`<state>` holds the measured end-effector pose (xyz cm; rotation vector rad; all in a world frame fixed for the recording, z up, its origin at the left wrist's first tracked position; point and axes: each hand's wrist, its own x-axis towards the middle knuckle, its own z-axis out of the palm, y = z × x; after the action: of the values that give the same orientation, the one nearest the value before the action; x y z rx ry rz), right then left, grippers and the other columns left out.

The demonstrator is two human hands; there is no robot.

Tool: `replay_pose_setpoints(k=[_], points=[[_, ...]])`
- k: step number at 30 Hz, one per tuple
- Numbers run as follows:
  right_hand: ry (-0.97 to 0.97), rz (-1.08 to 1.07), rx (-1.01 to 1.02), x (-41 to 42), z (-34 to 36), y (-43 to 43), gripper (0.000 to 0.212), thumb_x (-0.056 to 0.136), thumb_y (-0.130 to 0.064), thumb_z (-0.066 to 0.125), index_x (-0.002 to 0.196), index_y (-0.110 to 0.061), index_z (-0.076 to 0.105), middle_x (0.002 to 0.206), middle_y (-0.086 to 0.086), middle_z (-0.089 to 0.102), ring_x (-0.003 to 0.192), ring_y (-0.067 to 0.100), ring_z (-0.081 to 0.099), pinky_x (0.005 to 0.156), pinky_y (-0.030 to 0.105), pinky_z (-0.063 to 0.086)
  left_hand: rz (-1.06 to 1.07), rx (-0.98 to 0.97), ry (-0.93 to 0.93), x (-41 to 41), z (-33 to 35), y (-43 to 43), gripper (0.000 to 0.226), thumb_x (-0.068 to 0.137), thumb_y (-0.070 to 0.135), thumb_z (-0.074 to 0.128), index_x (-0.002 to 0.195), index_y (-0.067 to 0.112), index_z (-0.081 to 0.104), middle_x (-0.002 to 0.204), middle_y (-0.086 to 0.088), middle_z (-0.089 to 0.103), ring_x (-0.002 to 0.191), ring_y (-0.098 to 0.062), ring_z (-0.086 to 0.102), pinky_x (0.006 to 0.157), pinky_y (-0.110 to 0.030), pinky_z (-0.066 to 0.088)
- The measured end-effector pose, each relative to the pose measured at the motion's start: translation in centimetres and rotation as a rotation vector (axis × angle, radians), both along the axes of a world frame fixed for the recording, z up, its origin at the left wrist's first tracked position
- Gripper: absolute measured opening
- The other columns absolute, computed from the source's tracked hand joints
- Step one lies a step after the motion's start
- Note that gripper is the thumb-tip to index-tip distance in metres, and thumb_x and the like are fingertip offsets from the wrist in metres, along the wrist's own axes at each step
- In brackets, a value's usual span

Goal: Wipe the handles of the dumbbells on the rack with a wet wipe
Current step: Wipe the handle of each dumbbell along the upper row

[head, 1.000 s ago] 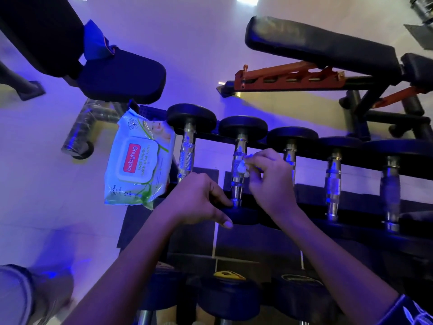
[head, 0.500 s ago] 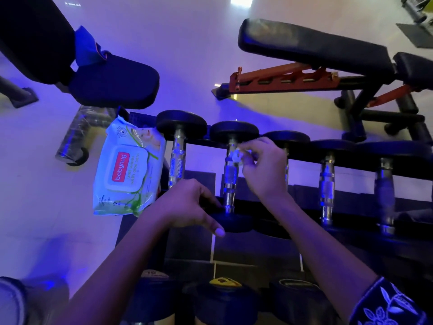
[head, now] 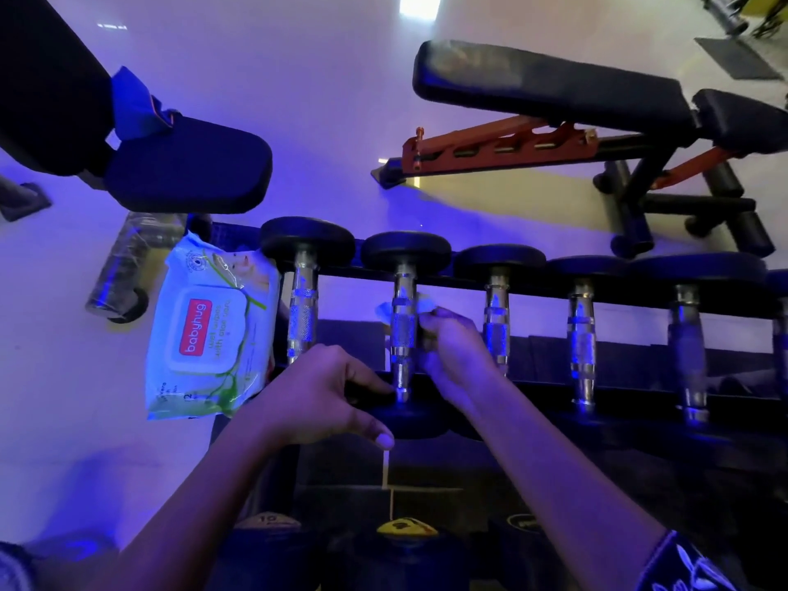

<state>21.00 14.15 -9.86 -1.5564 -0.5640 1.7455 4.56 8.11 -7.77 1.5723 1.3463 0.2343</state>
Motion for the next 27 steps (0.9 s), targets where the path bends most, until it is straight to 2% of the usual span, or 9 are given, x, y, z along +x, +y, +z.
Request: replay_pose_setpoints(k=[3, 7, 8, 10, 12, 15, 18, 23, 27], points=[[0.211, -0.022, -0.073, 0.0, 1.0, 0.5, 0.029, 0.094, 0.003, 0.029, 0.097, 0.002, 0.058, 0.090, 0.021, 0.065, 0.082, 0.032, 0.061, 0.084, 0.046, 0.049, -0.011, 0.027, -0.001, -0.1, -0.1, 0.0, 0.062, 0.052, 0.041, 0.093, 0.110, 0.029, 0.074, 0.080, 0.022, 0.072, 0.076, 0.007, 0.063, 0.063, -0.009, 0.042], [0.209, -0.096, -0.066, -0.6, 1.5, 2.8, 0.029, 0.091, 0.008, 0.026, 0.093, 0.007, 0.055, 0.086, 0.022, 0.064, 0.079, 0.032, 0.061, 0.094, 0.051, 0.046, 0.007, 0.033, -0.006, -0.1, -0.3, 0.1, 0.063, 0.050, 0.042, 0.094, 0.109, 0.029, 0.075, 0.082, 0.022, 0.072, 0.078, 0.006, 0.063, 0.067, -0.012, 0.047], [0.187, -0.074, -0.066, -0.3, 1.3, 2.2, 0.027, 0.092, 0.008, 0.029, 0.094, 0.006, 0.056, 0.087, 0.021, 0.065, 0.080, 0.031, 0.061, 0.092, 0.048, 0.050, 0.014, 0.027, -0.011, -0.1, -0.3, 0.0, 0.064, 0.049, 0.042, 0.094, 0.108, 0.028, 0.075, 0.082, 0.021, 0.073, 0.078, 0.005, 0.064, 0.068, -0.015, 0.049], [0.078, -0.034, -0.051, 0.8, 1.1, 0.5, 0.021, 0.091, 0.010, 0.040, 0.092, 0.001, 0.060, 0.079, 0.016, 0.065, 0.076, 0.026, 0.060, 0.071, 0.036, 0.059, 0.018, 0.020, -0.018, -0.2, -0.3, 0.0, 0.064, 0.049, 0.041, 0.094, 0.108, 0.028, 0.075, 0.083, 0.020, 0.073, 0.077, 0.006, 0.063, 0.069, -0.015, 0.049], [-0.019, -0.051, -0.020, 1.2, 1.4, -0.5, 0.024, 0.087, 0.014, 0.046, 0.085, -0.004, 0.061, 0.072, 0.011, 0.062, 0.067, 0.020, 0.058, 0.051, 0.026, 0.055, 0.018, 0.020, -0.019, -0.3, -0.4, 0.1, 0.064, 0.049, 0.041, 0.094, 0.108, 0.028, 0.075, 0.088, 0.019, 0.074, 0.080, 0.007, 0.064, 0.074, -0.018, 0.052], [-0.125, -0.110, 0.142, 0.2, 2.0, 1.2, 0.022, 0.084, 0.012, 0.055, 0.082, -0.007, 0.065, 0.078, 0.009, 0.065, 0.066, 0.015, 0.062, 0.060, 0.025, 0.053, 0.032, 0.006, -0.031, -0.2, -0.4, 0.2, 0.063, 0.048, 0.041, 0.095, 0.107, 0.028, 0.075, 0.094, 0.018, 0.074, 0.088, 0.004, 0.066, 0.083, -0.029, 0.054], [-0.237, -0.110, 0.283, -0.5, 2.2, 2.5, 0.016, 0.078, 0.007, 0.068, 0.079, -0.008, 0.069, 0.078, 0.007, 0.070, 0.074, 0.016, 0.065, 0.073, 0.029, 0.056, 0.027, 0.014, -0.031, -0.1, -0.4, 0.2, 0.063, 0.048, 0.042, 0.094, 0.107, 0.029, 0.075, 0.094, 0.018, 0.074, 0.088, 0.005, 0.066, 0.083, -0.028, 0.054], [-0.517, 0.103, 0.365, 1.0, 1.7, -1.5, 0.014, 0.073, 0.001, 0.074, 0.074, -0.013, 0.075, 0.072, 0.004, 0.073, 0.062, 0.009, 0.061, 0.063, 0.026, 0.050, 0.028, -0.015, -0.044, -0.2, -0.5, 0.2, 0.063, 0.047, 0.043, 0.095, 0.106, 0.029, 0.076, 0.090, 0.018, 0.075, 0.086, 0.002, 0.067, 0.082, -0.031, 0.055], [-0.515, 0.059, 0.383, 0.6, 2.5, -0.6, 0.018, 0.072, 0.002, 0.074, 0.072, -0.016, 0.075, 0.067, 0.002, 0.071, 0.056, 0.003, 0.058, 0.059, 0.021, 0.047, 0.014, 0.002, -0.022, -0.2, -0.5, 0.4, 0.061, 0.048, 0.043, 0.094, 0.105, 0.030, 0.076, 0.085, 0.020, 0.074, 0.083, 0.001, 0.066, 0.073, -0.023, 0.053]])
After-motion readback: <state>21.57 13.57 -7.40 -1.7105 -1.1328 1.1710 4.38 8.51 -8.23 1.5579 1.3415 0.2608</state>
